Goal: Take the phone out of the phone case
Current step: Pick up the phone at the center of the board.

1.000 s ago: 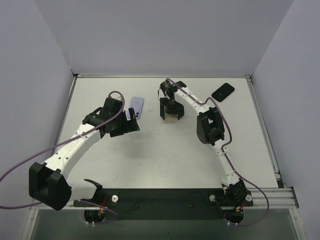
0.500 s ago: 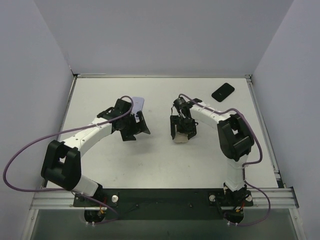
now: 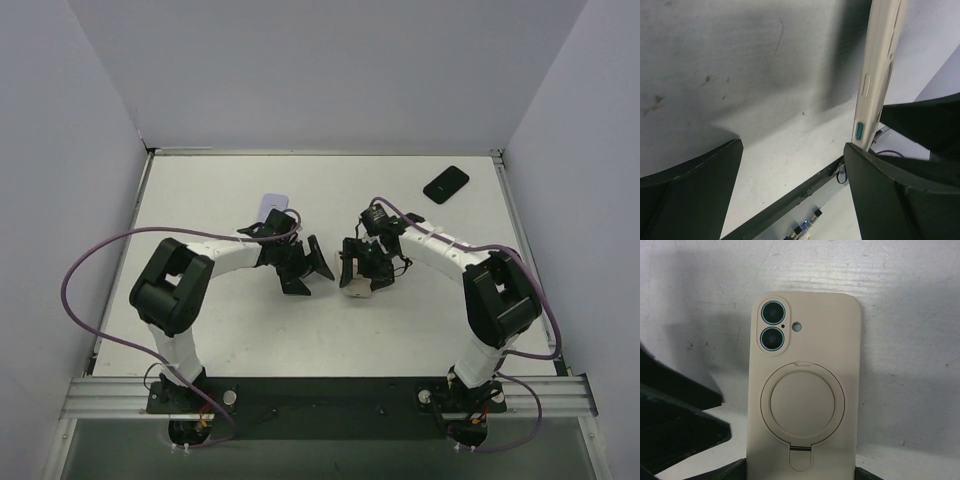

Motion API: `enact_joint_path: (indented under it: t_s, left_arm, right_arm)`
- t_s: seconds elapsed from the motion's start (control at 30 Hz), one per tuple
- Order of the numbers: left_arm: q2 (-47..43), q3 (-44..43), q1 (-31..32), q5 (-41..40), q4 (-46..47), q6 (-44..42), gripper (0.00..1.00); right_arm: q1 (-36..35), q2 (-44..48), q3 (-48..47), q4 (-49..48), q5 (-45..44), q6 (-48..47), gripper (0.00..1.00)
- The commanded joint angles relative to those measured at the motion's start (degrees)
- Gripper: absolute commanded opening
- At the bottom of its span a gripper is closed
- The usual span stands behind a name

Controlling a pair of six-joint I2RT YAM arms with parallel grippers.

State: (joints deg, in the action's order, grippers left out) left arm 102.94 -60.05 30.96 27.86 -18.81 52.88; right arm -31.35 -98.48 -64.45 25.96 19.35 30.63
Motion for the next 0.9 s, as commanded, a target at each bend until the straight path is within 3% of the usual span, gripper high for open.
enact_joint_path:
  t_s: [0.0, 0.23, 0.4, 0.67, 0.7, 0.73, 0.8, 0.83, 0.87]
  left_arm:
    - [4.7, -3.0, 0.4, 5.4, 11.2, 6.3, 0.93]
    - [8.4, -2.1, 0.6, 8.2, 24.9, 14.2, 0.91]
    - [11.8, -6.6, 1.7, 7.5, 22.2, 14.1, 0.85]
    - [15.1, -10.9, 4.6, 6.3, 21.4, 15.8, 0.64]
    - [15.2, -11.0, 4.6, 6.2, 21.5, 15.9, 0.61]
    - [15.3, -11.1, 4.8, 6.1, 21.5, 16.2, 0.47]
    - [15.2, -11.2, 4.8, 5.7, 20.8, 16.3, 0.33]
    - [15.1, -11.3, 4.8, 5.5, 20.4, 16.2, 0.16]
    - [14.8, -11.7, 4.8, 5.0, 19.7, 16.0, 0.07]
  right_arm:
    - [-0.5, 3.5, 0.9, -1.1, 3.7, 0.8, 0.25]
    - [-0.6, 5.0, 3.0, -1.1, 4.5, 0.9, 0.25]
    - [-1.0, 5.8, 3.4, -1.1, 5.0, 1.1, 0.25]
    - [-1.2, 6.8, 4.1, -0.7, 6.0, 0.8, 0.25]
    - [-1.3, 6.9, 4.2, -0.6, 5.8, 0.8, 0.25]
    - [-1.3, 6.9, 4.3, -0.6, 5.6, 0.7, 0.25]
    - [-1.3, 7.2, 4.3, -0.2, 5.0, 0.7, 0.25]
    - [-1.3, 7.4, 4.3, 0.1, 4.6, 0.6, 0.27]
    - [-1.3, 8.0, 4.2, 0.7, 3.5, 0.3, 0.29]
